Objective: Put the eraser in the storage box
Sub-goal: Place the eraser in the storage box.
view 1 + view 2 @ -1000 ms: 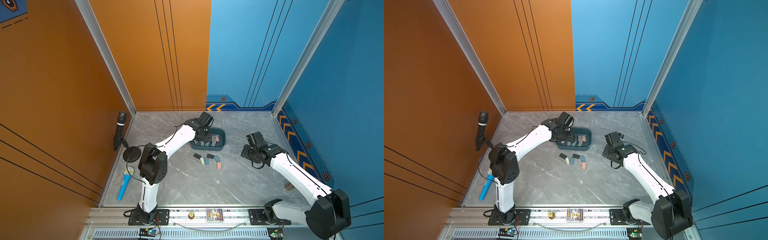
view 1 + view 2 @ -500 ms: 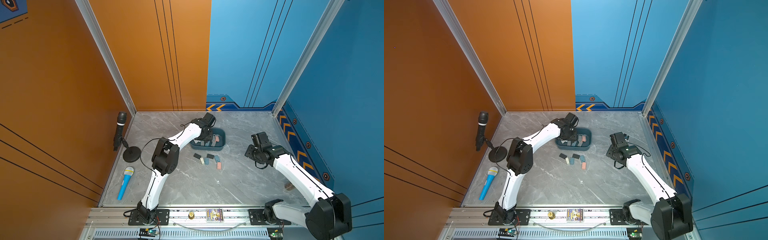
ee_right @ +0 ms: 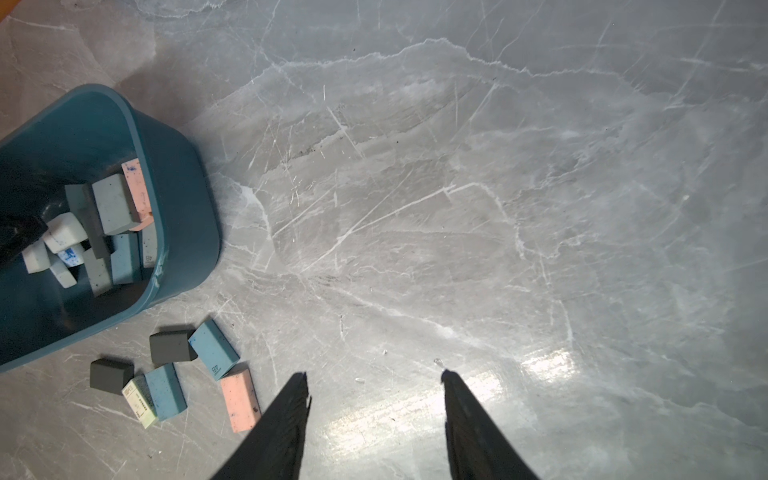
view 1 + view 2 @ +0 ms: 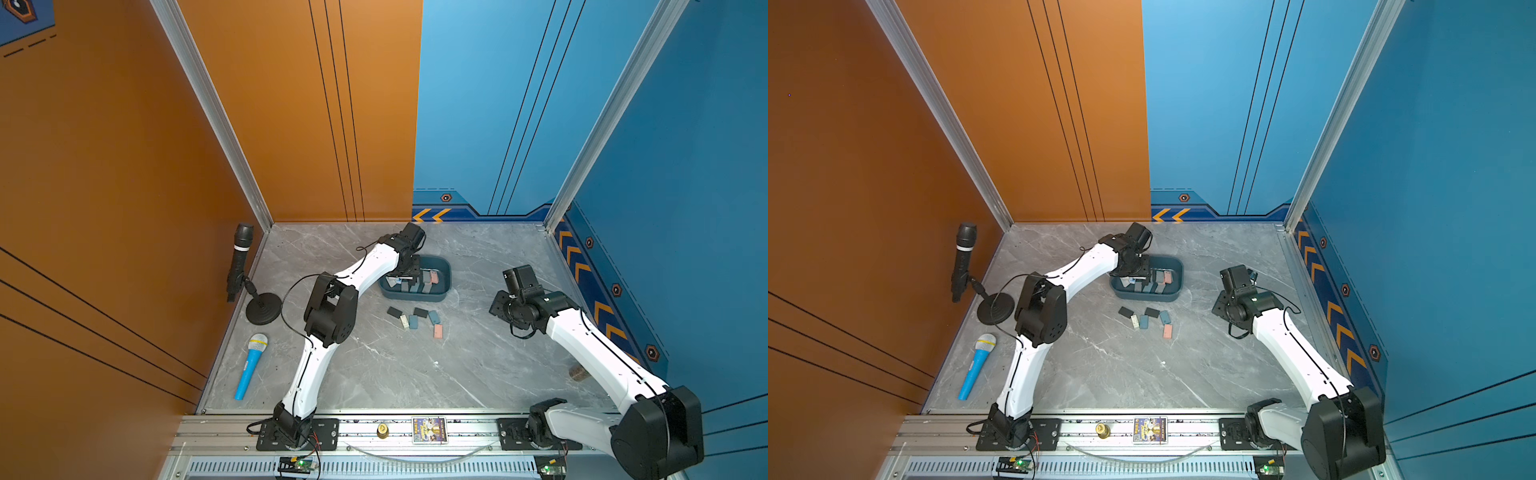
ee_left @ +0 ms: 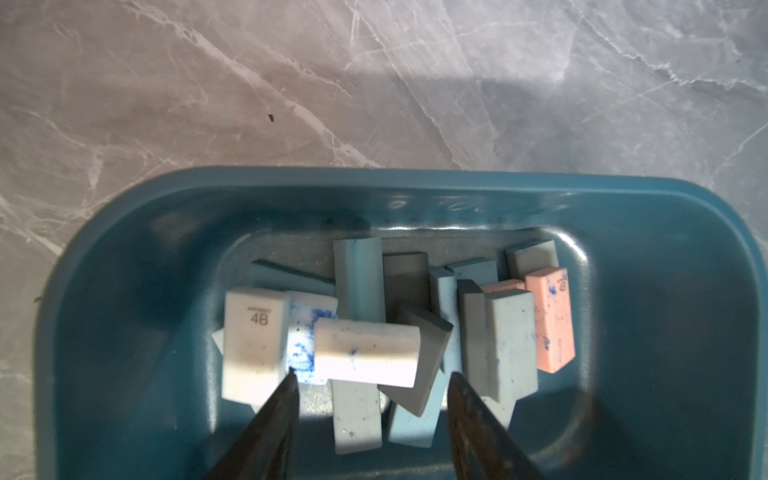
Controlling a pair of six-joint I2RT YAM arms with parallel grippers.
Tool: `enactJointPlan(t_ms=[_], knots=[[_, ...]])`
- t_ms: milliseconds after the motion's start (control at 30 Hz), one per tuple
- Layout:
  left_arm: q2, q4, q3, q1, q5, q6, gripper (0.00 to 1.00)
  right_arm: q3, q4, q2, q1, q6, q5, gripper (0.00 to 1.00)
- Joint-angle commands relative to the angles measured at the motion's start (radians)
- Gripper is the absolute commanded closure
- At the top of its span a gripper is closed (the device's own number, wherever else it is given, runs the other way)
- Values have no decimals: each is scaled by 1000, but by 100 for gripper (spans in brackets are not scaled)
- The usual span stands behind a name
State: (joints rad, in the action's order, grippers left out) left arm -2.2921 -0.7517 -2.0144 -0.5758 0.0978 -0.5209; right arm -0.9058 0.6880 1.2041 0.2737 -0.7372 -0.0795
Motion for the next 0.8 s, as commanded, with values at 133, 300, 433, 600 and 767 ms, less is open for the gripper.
enactJointPlan(t_ms=[133, 300, 433, 600, 767], knots=[[43, -14, 1, 5, 29, 2, 41, 16, -4, -24, 44, -30, 18, 46], [133, -14, 26, -4, 54, 15, 41, 14, -39, 15, 134, -66, 9, 46], [249, 30, 106, -24, 99, 43, 41, 1, -74, 78, 213, -91, 1, 46], [424, 134, 283, -32, 78, 49, 42, -51, -100, 185, 302, -102, 2, 45], [580, 203, 444, -34, 51, 47, 42, -104, -112, 275, 375, -108, 2, 44]])
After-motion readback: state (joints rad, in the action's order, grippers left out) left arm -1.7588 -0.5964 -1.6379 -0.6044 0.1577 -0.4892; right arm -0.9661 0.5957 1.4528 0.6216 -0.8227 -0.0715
